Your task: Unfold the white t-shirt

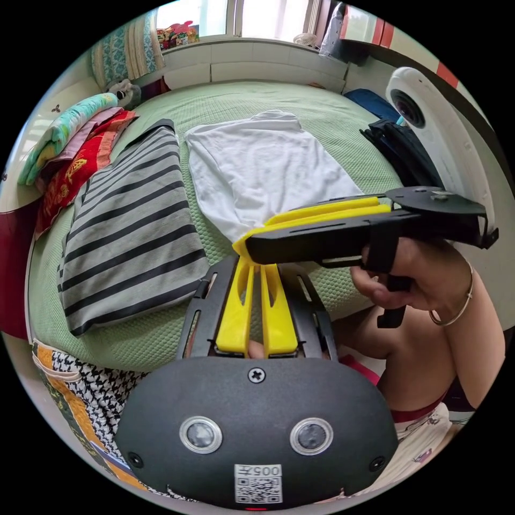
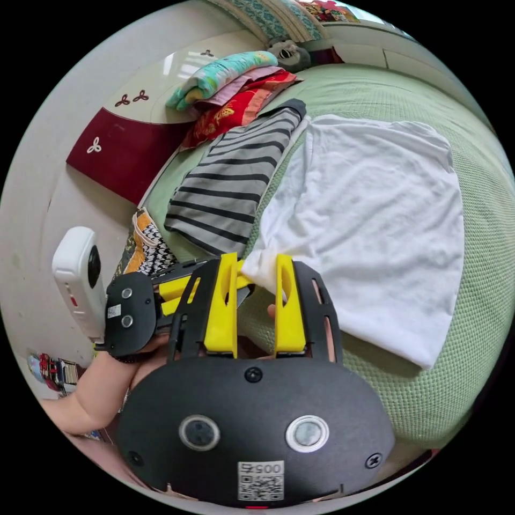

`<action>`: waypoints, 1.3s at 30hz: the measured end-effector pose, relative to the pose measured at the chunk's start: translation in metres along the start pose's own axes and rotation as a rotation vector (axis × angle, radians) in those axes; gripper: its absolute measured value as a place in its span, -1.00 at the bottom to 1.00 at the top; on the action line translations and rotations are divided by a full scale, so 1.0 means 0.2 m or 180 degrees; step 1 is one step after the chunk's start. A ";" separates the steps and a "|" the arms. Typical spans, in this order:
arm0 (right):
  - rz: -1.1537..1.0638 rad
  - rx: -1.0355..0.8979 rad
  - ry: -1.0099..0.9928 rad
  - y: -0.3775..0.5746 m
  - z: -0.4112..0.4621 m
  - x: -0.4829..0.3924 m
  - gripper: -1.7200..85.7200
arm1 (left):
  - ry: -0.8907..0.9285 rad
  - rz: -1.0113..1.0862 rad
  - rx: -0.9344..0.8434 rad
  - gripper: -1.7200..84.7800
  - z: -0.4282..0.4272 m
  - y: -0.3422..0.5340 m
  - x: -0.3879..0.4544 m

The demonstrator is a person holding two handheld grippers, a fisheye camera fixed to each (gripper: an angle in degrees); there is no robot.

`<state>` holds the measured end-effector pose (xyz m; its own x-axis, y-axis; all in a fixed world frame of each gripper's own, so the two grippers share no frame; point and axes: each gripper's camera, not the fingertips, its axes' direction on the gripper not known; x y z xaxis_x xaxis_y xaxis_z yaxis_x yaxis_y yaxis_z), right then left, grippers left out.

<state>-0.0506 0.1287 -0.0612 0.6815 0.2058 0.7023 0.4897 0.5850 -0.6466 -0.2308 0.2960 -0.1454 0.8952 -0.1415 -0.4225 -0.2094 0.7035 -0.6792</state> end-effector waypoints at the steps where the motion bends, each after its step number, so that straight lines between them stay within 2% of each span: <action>1: 0.0091 0.0054 0.0032 0.01 0.00 0.00 -0.83 | -0.0009 0.0003 -0.0003 -0.91 0.00 0.00 0.01; 5: 0.0278 0.0278 -0.0116 0.06 -0.04 0.03 -0.97 | -0.0053 0.0004 -0.0019 -0.91 0.01 -0.01 0.04; 12: 0.0361 0.0647 0.0113 0.17 -0.13 0.01 -1.00 | -0.0239 -0.0007 -0.0083 -0.91 0.03 -0.04 0.13; 25: 0.1352 0.1291 0.1403 0.53 -0.76 0.30 -1.00 | -0.0467 -0.0070 -0.0281 -0.92 0.11 -0.08 0.26; 32: 0.2011 0.1228 0.1873 0.90 -0.91 0.49 -1.00 | -0.0559 -0.0036 -0.0303 -0.92 0.12 -0.06 0.30; 39: 0.1879 0.1152 0.1977 0.97 -0.91 0.42 -1.00 | -0.0646 -0.0162 -0.0217 -0.91 0.08 0.00 0.26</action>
<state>0.2013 0.1179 -0.1818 0.9863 0.1522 -0.0639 -0.1573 0.7498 -0.6427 -0.1775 0.2995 -0.1574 0.9647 -0.0276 -0.2617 -0.1818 0.6493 -0.7385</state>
